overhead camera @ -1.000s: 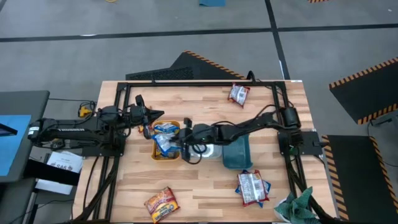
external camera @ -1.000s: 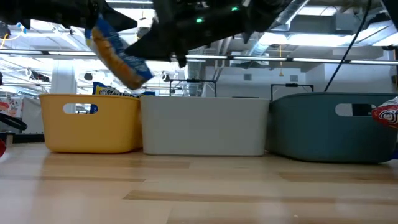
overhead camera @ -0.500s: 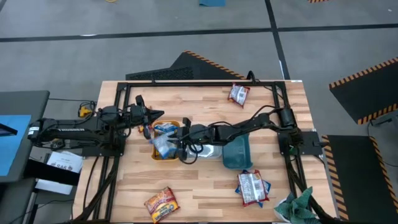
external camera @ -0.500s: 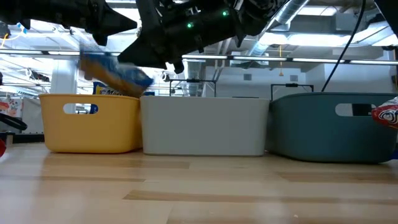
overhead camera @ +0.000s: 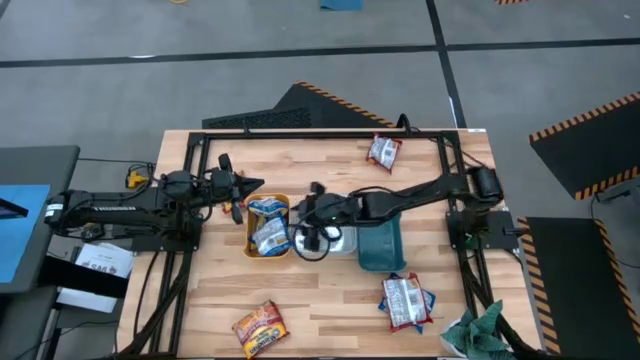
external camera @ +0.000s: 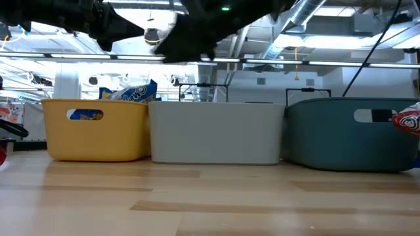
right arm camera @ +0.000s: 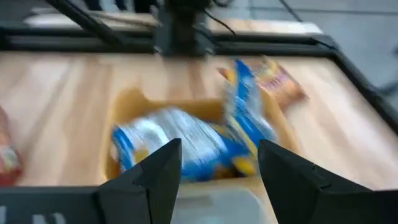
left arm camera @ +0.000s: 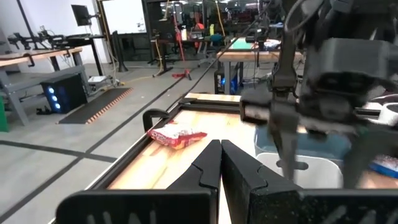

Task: Sort Maruchan noodles
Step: Put the top right red noodle pack into the blue bin

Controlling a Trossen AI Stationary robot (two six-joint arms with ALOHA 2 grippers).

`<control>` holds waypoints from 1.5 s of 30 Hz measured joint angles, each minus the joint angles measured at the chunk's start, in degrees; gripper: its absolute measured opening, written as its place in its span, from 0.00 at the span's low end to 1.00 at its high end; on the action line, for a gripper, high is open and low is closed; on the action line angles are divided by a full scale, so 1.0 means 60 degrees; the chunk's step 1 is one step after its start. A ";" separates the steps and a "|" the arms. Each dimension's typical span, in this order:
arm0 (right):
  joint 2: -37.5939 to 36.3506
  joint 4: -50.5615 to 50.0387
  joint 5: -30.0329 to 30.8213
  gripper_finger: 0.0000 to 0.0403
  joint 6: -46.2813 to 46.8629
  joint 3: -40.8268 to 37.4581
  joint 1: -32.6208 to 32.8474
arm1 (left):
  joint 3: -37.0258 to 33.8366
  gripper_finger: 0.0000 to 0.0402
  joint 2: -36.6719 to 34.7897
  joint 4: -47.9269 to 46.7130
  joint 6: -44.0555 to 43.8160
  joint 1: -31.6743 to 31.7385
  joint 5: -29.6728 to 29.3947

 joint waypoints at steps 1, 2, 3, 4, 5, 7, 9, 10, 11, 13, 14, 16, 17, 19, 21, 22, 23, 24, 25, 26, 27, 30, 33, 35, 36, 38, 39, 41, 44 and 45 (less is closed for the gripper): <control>-0.0237 -0.0158 0.0257 0.57 -0.0007 -0.0189 0.0026 | 0.0000 0.00 0.0000 -0.0073 -0.0024 0.0000 0.0000; -0.0523 -0.0216 0.0505 0.57 0.0006 -0.0448 0.0067 | 0.0000 0.00 -0.0004 -0.0164 -0.0028 0.0002 0.0000; -0.0887 -0.0528 0.0833 0.56 0.0045 -0.0778 0.0097 | 0.0000 0.00 0.0000 -0.0264 -0.0031 0.0000 0.0000; -0.1246 -0.0737 0.1204 0.55 0.0170 -0.1157 0.0136 | 0.0000 0.00 -0.0006 -0.0360 -0.0033 0.0000 0.0000; -0.1558 -0.0749 0.1571 0.54 0.0325 -0.1540 0.0183 | 0.0000 0.00 -0.0057 -0.0477 -0.0035 0.0000 0.0004; -0.2332 -0.0816 0.2354 0.53 0.0612 -0.2502 0.0299 | 0.0001 0.00 -0.0192 -0.0528 -0.0046 0.0000 0.0003; -0.3194 -0.0797 0.3253 0.52 0.0957 -0.3475 0.0440 | 0.0009 0.00 -0.0330 -0.0606 -0.0065 0.0000 0.0004; -0.3653 -0.0784 0.3781 0.51 0.1173 -0.3921 0.0491 | 0.0000 0.00 -0.0422 -0.0679 -0.0110 0.0000 0.0004; -0.4109 -0.0771 0.4297 0.50 0.1415 -0.4383 0.0528 | 0.0004 0.00 -0.0478 -0.0661 -0.0156 0.0000 0.0000; -0.4985 -0.0784 0.5217 0.49 0.1996 -0.5223 0.0532 | 0.0004 0.00 -0.0614 -0.0835 -0.0248 0.0001 0.0004; -0.5395 -0.0775 0.5614 0.49 0.2357 -0.5591 0.0480 | 0.0004 0.00 -0.0639 -0.0903 -0.0269 0.0001 0.0004; -0.6116 -0.0785 0.6065 0.48 0.3194 -0.6244 0.0309 | 0.0004 0.00 -0.0645 -0.0964 -0.0274 0.0004 0.0001; -0.6408 -0.0806 0.6152 0.48 0.3613 -0.6499 0.0176 | 0.0004 0.00 -0.0641 -0.0977 -0.0276 0.0004 -0.0004; -0.6846 -0.0766 0.6158 0.48 0.4334 -0.6900 -0.0169 | 0.0004 0.00 -0.0626 -0.0967 -0.0294 0.0004 -0.0058; -0.7031 -0.0766 0.6155 0.48 0.4928 -0.7141 -0.0621 | 0.0004 0.00 -0.0576 -0.0930 -0.0308 0.0004 -0.0087; -0.7047 -0.0777 0.6154 0.48 0.5212 -0.7213 -0.0893 | 0.0004 0.00 -0.0568 -0.0958 -0.0308 0.0004 -0.0098; -0.7044 -0.0784 0.6144 0.48 0.5440 -0.7267 -0.1196 | 0.0004 0.00 -0.0572 -0.0956 -0.0318 0.0004 -0.0106; -0.6969 -0.0802 0.6065 0.48 0.5656 -0.7286 -0.1555 | 0.0004 0.00 -0.0572 -0.0922 -0.0366 0.0004 -0.0109; -0.6817 -0.0739 0.5887 0.48 0.5843 -0.7281 -0.1924 | 0.0004 0.00 -0.0576 -0.0922 -0.0396 0.0004 -0.0113; -0.6643 -0.0699 0.5639 0.47 0.6013 -0.7276 -0.2312 | 0.0004 0.00 -0.0573 -0.0926 -0.0415 0.0004 -0.0119; -0.6450 -0.0666 0.5498 0.47 0.6089 -0.7286 -0.2702 | 0.0004 0.00 -0.0573 -0.0926 -0.0418 0.0004 -0.0120; -0.5641 -0.0172 0.5458 0.47 0.6164 -0.7275 -0.3734 | 0.0004 0.00 -0.0576 -0.0926 -0.0418 0.0004 -0.0120; -0.4741 0.0282 0.5416 0.47 0.6541 -0.7275 -0.4595 | 0.0004 0.00 -0.0576 -0.0926 -0.0418 0.0005 -0.0131; -0.4199 0.0665 0.5325 0.47 0.6959 -0.7275 -0.5025 | 0.0004 0.00 -0.0576 -0.0926 -0.0387 0.0004 -0.0134; -0.3940 0.0829 0.5189 0.47 0.7089 -0.7275 -0.5199 | 0.0004 0.00 -0.0576 -0.0926 -0.0381 0.0005 -0.0135; -0.3449 0.1248 0.4959 0.47 0.7148 -0.7275 -0.5441 | 0.0004 0.00 -0.0576 -0.0926 -0.0381 0.0004 -0.0135; -0.3230 0.1461 0.4875 0.47 0.7194 -0.7275 -0.5532 | 0.0004 0.00 -0.0576 -0.0926 -0.0381 0.0004 -0.0135; -0.2833 0.1784 0.4624 0.47 0.7286 -0.7275 -0.5616 | 0.0004 0.00 -0.0576 -0.0926 -0.0378 0.0005 -0.0138; -0.2420 0.1931 0.4417 0.47 0.7240 -0.7275 -0.5660 | 0.0004 0.00 -0.0576 -0.0926 -0.0378 0.0007 -0.0138; -0.2304 0.1953 0.4417 0.47 0.7244 -0.7275 -0.5660 | 0.0004 0.00 -0.0576 -0.0926 -0.0378 0.0007 -0.0138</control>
